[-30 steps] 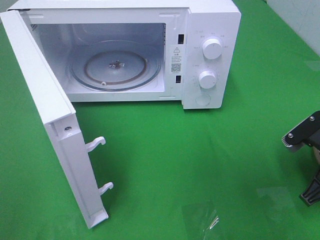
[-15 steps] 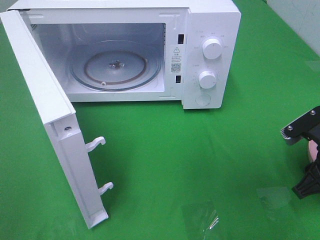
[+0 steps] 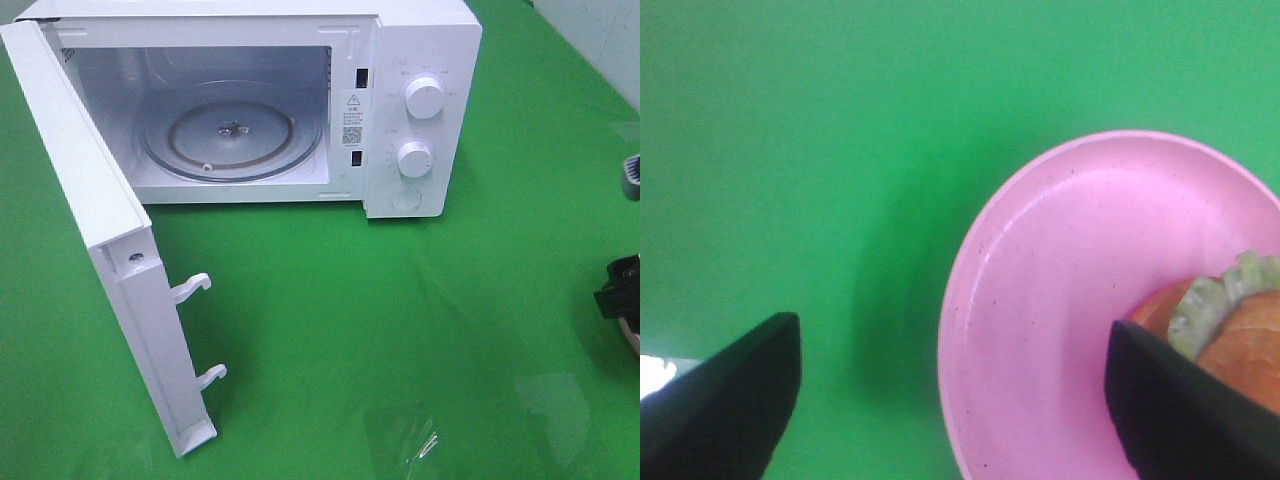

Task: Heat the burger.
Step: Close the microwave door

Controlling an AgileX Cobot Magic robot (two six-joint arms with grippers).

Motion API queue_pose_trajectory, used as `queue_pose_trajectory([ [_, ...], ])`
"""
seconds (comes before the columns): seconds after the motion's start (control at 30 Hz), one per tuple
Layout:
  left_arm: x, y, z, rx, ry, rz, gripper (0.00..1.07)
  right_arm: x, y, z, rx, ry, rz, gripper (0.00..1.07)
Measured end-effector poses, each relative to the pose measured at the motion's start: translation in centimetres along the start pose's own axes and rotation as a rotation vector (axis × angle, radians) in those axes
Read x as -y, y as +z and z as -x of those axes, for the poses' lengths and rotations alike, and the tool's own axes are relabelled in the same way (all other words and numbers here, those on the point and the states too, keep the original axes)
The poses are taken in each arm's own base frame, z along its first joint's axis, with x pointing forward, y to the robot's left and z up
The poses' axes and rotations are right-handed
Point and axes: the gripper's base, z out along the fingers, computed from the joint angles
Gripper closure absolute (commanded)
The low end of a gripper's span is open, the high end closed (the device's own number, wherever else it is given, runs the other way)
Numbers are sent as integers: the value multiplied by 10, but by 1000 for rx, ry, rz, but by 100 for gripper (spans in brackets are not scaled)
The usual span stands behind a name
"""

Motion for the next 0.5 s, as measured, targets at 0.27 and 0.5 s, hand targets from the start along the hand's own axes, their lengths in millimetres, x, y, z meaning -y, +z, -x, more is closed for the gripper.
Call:
queue_pose_trajectory([
  [0.27, 0, 0, 0, 0, 0, 0, 6, 8, -68, 20, 95, 104, 103, 26],
  [0.5, 0, 0, 0, 0, 0, 0, 6, 11, -101, 10, 71, 145, 154, 27],
])
